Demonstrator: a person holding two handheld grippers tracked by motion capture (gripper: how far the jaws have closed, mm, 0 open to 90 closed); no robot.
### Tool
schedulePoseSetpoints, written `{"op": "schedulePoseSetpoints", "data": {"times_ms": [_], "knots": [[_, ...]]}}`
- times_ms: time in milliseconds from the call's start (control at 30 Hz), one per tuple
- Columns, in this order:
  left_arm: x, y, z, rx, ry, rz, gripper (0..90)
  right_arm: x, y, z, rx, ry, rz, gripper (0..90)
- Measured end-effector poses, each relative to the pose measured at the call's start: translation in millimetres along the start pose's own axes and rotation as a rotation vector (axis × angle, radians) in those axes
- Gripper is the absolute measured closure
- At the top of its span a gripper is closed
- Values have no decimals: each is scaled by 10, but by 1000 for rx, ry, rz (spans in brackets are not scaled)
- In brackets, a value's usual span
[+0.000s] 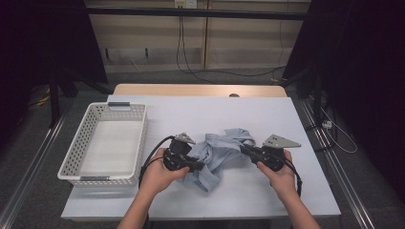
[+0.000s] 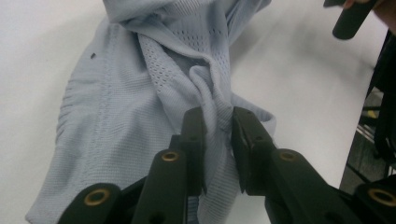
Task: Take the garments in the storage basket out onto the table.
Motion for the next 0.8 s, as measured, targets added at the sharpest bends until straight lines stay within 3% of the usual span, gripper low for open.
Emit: {"op": "schedulePoseSetpoints", "data": {"times_ms": [333,600,800], "knots": [[-114,89,183,59,26,30,805,39,-18,44,-21,23,-21,790],[-196,53,92,46,72,30,809,29,7,75,-22,29,-9,631],[-252,0,18,20,95,38,812,-23,73,48,-9,31,-3,453]]}}
Point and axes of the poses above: each handheld gripper's, and its own axes: z roughly backward along the jaws, y roughly out of its top, x roughly to its right, the point moved 1 cm from there along -z, roughly forward along the jaws, and after that the axes turned 13 degrees about x, right-handed, at the moved point
